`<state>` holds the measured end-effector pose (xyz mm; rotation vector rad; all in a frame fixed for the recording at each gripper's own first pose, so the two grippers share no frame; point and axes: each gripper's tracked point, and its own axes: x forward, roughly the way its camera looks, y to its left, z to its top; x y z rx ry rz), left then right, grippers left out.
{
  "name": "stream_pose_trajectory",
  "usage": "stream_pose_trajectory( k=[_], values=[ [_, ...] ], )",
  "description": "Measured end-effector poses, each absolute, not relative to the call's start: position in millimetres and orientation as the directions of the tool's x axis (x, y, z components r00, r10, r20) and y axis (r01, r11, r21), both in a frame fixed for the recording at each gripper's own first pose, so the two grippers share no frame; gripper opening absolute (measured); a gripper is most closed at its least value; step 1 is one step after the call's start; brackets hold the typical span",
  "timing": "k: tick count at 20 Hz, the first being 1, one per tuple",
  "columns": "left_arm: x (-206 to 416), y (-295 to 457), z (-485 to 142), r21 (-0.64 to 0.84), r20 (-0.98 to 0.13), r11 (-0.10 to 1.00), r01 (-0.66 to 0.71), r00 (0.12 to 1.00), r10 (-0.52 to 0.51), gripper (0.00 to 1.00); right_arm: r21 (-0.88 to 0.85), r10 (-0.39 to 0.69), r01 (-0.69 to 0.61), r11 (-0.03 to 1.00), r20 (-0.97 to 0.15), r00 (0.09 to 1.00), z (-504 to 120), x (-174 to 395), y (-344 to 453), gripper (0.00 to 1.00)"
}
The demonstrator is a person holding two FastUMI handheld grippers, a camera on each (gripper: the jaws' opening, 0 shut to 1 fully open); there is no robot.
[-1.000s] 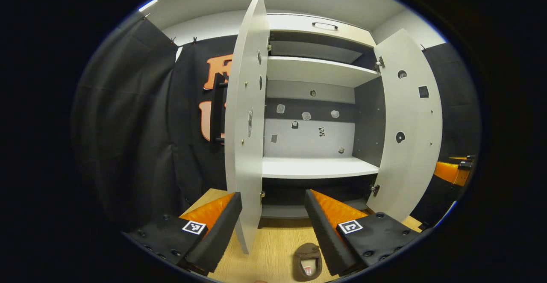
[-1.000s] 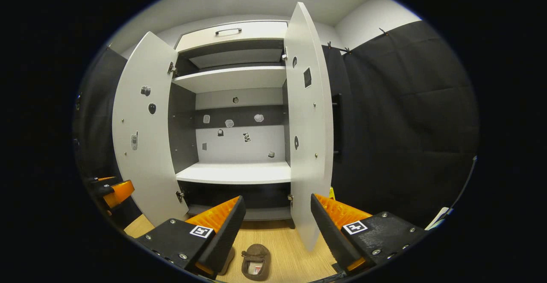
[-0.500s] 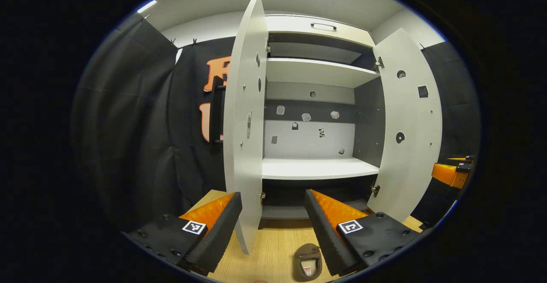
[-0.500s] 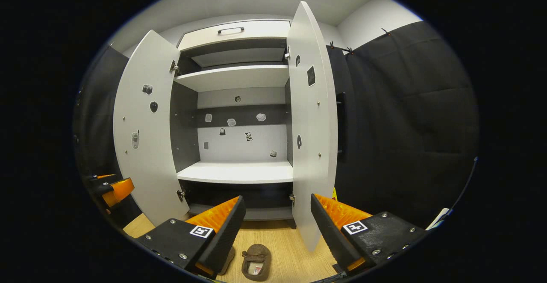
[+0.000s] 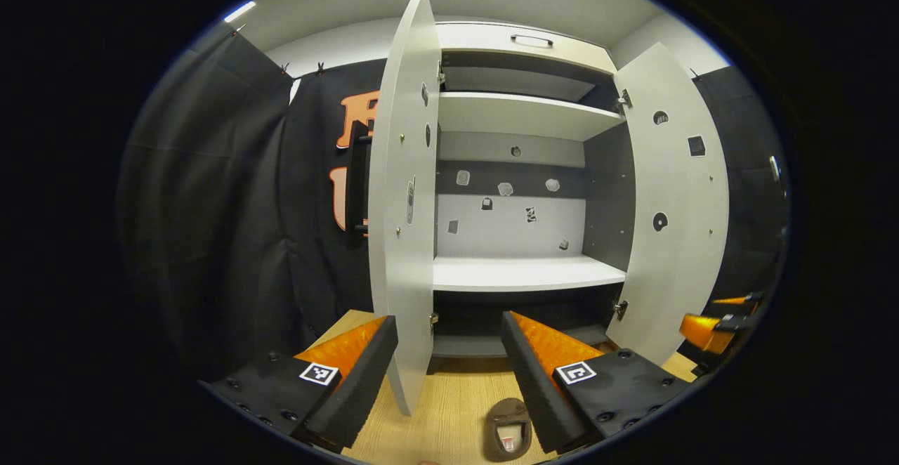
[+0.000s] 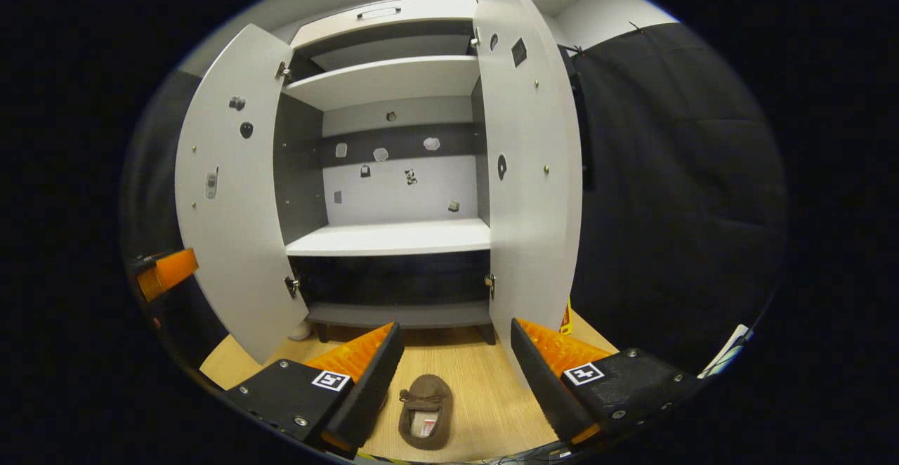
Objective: Grab one shoe with the right hand and put it into the shoe cabinet, grab the other shoe with the left hand and put it into the shoe cabinet; then close the right door with the right hand and the left door with the left hand.
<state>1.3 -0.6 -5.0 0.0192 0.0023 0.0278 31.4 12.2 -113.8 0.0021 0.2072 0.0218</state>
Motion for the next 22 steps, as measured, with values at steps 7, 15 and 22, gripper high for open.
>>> stream_pose_trajectory(
  k=[7, 15, 22],
  values=[
    [-2, 19, -15, 0.018, -0.028, 0.997, -0.075, 0.997, 0.076, 0.97, -0.008, 0.005, -0.009, 1.0, -0.442, 0.897, -251, 44, 13, 0.95],
    [-13, 47, -31, 0.04, -0.067, 0.989, -0.145, 0.987, 0.147, 0.96, 0.006, 0.037, -0.043, 0.999, -0.637, 0.77, -365, 53, 25, 0.8],
    [-19, 59, -43, 0.07, -0.094, 0.982, -0.173, 0.979, 0.179, 0.97, 0.033, 0.039, -0.022, 0.999, -0.737, 0.675, -419, 62, 31, 0.42]
  ],
)
